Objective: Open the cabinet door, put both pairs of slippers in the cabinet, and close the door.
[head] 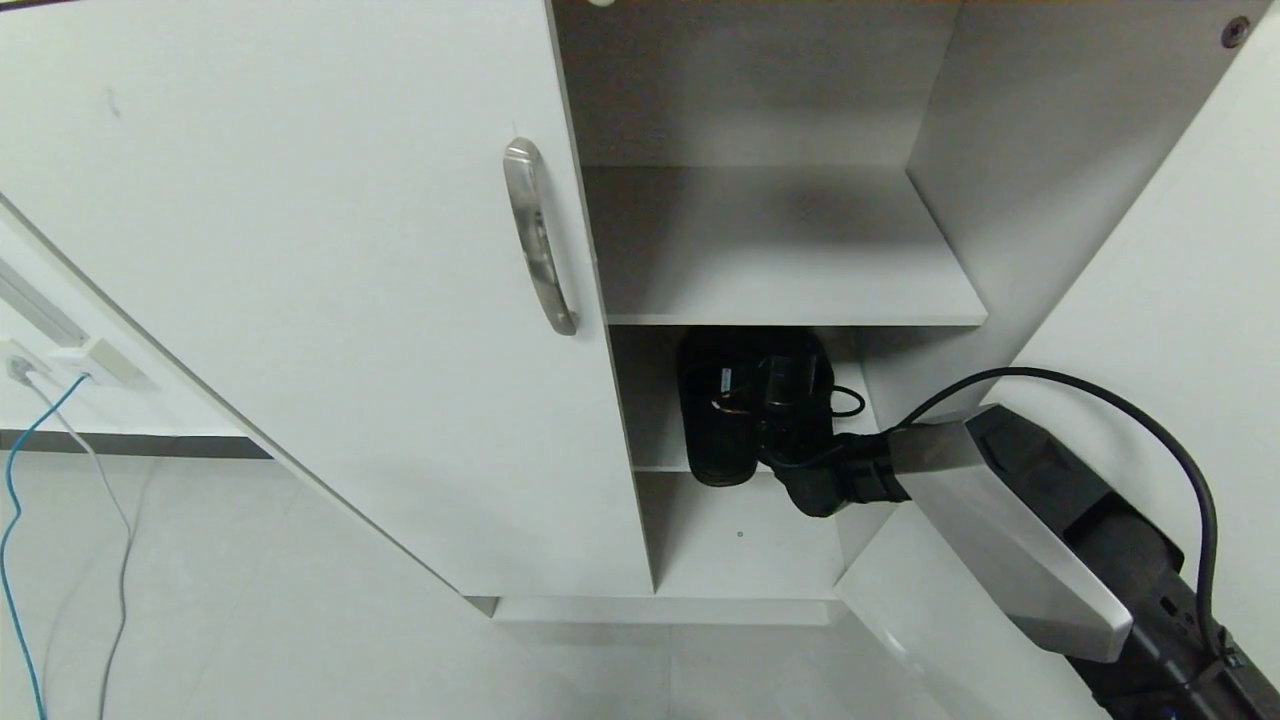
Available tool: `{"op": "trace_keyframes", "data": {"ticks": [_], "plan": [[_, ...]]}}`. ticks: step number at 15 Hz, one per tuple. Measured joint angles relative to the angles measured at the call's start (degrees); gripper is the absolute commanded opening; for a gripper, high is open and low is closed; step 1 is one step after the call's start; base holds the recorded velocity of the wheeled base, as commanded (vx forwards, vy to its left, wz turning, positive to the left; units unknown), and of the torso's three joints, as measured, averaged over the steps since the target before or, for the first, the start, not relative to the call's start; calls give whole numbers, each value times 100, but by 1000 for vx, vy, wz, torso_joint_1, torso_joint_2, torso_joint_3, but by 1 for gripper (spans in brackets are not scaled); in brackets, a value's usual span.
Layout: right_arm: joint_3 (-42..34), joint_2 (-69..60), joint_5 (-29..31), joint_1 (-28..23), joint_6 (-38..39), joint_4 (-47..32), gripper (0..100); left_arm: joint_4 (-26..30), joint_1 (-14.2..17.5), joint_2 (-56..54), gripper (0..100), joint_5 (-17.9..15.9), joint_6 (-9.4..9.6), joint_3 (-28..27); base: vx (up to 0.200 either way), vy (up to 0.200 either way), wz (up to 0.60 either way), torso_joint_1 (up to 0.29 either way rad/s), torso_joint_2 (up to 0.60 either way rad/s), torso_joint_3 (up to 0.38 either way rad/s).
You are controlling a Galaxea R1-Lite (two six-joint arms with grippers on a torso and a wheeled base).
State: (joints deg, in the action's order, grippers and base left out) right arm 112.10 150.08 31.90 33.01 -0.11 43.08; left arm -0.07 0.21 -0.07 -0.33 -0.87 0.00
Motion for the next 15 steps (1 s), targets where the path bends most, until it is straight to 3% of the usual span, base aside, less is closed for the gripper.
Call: {"op": "trace_keyframes", "data": {"ticks": [6, 15], "plan": [[-334, -126, 28, 0, -18, 169, 100, 0, 0, 0, 0, 0, 0, 0, 0, 0, 0, 0, 0, 0], [-3379, -1537, 178, 430, -5, 1462, 100, 0, -2, 0, 0, 0, 9, 0, 0, 0, 0, 0, 0, 0]]}}
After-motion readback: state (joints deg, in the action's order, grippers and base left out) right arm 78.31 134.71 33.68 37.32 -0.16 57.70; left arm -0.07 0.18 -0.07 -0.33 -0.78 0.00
